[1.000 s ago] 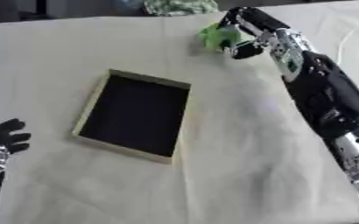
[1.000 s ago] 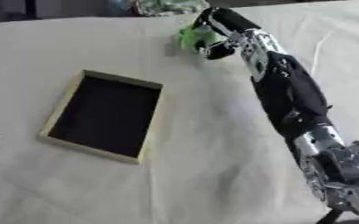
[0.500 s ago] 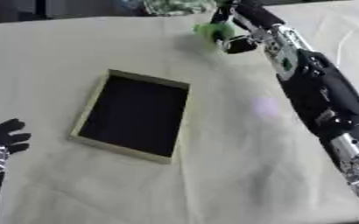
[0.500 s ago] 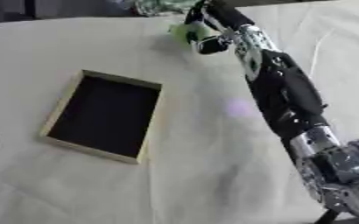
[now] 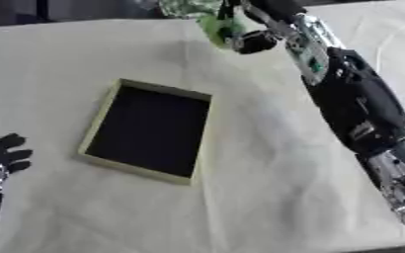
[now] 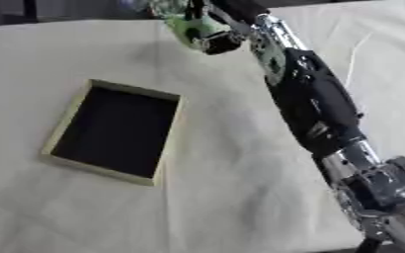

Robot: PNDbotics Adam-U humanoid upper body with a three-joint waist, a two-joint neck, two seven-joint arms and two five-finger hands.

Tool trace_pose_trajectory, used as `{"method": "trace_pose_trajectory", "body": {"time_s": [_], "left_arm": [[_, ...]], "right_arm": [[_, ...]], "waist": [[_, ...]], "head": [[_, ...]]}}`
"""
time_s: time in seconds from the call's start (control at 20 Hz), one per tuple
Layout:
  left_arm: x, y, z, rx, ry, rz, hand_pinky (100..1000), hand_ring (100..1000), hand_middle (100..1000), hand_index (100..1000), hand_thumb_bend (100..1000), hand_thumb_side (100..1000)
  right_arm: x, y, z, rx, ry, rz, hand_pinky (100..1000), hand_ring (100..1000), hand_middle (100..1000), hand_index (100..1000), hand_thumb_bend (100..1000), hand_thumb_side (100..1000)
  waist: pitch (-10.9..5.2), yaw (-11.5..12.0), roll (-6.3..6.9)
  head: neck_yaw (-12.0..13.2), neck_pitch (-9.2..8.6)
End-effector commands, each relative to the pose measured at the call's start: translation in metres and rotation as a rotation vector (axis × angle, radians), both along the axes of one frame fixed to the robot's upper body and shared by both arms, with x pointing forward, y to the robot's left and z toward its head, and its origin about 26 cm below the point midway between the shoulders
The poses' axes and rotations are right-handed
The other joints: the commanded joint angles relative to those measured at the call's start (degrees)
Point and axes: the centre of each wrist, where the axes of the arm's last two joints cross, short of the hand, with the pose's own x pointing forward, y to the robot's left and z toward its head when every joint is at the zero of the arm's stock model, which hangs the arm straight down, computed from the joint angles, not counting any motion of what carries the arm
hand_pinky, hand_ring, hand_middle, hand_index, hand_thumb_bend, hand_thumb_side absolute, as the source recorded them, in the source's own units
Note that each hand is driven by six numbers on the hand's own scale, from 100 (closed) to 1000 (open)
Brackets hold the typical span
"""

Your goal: Pick up objects on the table and place them in the box.

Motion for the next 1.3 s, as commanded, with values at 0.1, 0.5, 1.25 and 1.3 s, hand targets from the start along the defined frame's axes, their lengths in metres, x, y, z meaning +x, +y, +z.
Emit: {"method": "trace_pose_trajectory", "body": {"time_s": [0.1,0.5,1.25,1.3], "left_arm": [[0.001,0.008,0.009,-0.006,-0.036,0.046,734,737,755,843,100,897],[0.0,0.024,0.014,-0.029,-0.06,0.163,734,737,755,844,100,888],[-0.001,0.032,0.019,-0.046,-0.082,0.236,737,739,756,843,100,885],[-0.001,0.032,0.019,-0.046,-0.082,0.235,737,739,756,843,100,886]], "right_arm": [[-0.01,0.017,0.025,-0.014,-0.058,0.104,762,642,297,456,100,100],[-0.025,0.047,0.033,-0.038,-0.051,0.265,763,642,296,455,100,100],[-0.041,0.1,-0.012,-0.167,0.1,0.473,762,645,295,456,100,100],[-0.04,0.103,-0.017,-0.172,0.115,0.475,763,647,299,460,100,100]], "waist": [[-1.49,0.3,-0.07],[-1.86,0.9,-0.32],[-1.72,1.0,-0.5],[-1.66,1.0,-0.49]], "head": [[-0.2,0.0],[-0.4,0.25],[-1.2,-0.41],[-1.4,-0.49]]}}
